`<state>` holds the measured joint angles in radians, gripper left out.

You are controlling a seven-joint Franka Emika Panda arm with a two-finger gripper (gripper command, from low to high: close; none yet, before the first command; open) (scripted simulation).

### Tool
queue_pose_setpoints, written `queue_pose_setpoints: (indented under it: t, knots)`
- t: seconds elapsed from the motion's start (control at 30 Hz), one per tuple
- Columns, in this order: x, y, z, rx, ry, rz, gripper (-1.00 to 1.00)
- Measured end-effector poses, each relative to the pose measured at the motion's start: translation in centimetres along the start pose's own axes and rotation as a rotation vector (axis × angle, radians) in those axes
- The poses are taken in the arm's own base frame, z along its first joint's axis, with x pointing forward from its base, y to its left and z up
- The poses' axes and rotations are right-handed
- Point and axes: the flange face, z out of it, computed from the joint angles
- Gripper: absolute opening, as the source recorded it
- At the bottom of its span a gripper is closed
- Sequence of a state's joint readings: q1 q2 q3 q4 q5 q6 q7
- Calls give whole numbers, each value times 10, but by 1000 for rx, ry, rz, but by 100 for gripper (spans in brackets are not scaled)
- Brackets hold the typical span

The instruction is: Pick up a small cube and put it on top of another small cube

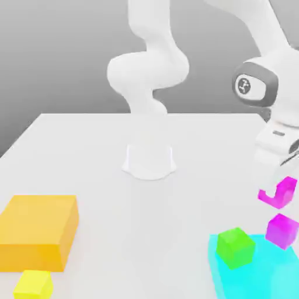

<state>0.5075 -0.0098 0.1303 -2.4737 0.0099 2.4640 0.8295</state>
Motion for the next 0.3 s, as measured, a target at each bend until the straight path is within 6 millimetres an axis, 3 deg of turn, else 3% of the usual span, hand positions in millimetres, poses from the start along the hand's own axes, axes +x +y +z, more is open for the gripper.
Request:
queue_pose_setpoints:
  t: [0.07,0.17,0.2,0.3]
  knots:
    - [18,1,-1,-1,2,64,-100]
    - [18,-4,36,-3,3,66,-100]
    - [17,-4,44,-2,3,66,100]
    - [17,-4,44,-2,3,66,100]
